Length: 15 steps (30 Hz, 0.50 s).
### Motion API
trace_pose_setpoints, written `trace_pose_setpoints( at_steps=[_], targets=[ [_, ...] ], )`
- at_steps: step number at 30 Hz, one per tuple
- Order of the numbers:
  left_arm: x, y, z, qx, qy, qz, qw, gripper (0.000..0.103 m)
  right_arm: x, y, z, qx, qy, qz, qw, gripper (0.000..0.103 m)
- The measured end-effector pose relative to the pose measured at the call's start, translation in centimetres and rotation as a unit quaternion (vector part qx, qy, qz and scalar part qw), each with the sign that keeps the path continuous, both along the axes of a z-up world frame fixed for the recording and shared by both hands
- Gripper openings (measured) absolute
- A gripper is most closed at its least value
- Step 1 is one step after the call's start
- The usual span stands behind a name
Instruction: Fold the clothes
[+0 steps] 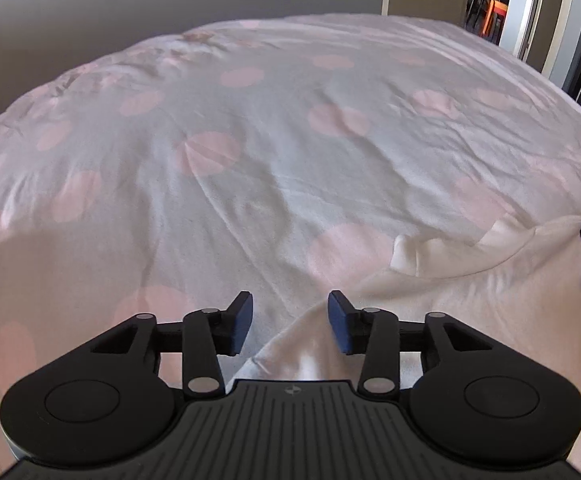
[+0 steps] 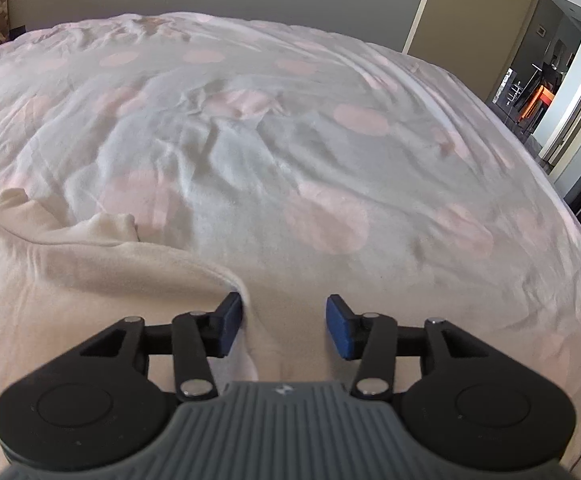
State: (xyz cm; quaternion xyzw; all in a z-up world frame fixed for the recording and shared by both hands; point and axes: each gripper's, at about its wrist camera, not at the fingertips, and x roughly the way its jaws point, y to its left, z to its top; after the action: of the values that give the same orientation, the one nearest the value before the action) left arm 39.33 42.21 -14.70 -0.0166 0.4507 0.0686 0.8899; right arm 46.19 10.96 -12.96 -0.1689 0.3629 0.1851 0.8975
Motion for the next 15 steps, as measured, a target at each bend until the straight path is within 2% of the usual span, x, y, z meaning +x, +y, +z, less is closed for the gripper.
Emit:
trace_pose_setpoints(
  at_steps=[3, 7, 11, 15],
  targets=[
    [-3.4, -0.1, 2.6, -0.014, -0.019, 0.004, 0.9997, 0.049, -0.4, -0.7, 0.3, 0.003, 0.001, -0.005, 1.0, 0.055],
    [-9.0, -0.7, 4.8, -0.034, -0.021, 0.016, 0.9991, 0.05, -4.8, -5.3, 2.3, 0.027, 0.012, -0.027, 0.999, 0.055],
    [-14.8, -2.1, 5.7, -0.042, -0.003, 0.027, 0.9988, 0.05, -10.9, -11.1, 2.9, 0.048, 0.026, -0.057, 0.997, 0.051],
    [-20.7, -4.4, 5.9, -0.043, -0.001, 0.031, 0.9986, 0.05, -18.2, -16.1, 2.5, 0.06, 0.037, -0.069, 0.995, 0.048]
  ],
)
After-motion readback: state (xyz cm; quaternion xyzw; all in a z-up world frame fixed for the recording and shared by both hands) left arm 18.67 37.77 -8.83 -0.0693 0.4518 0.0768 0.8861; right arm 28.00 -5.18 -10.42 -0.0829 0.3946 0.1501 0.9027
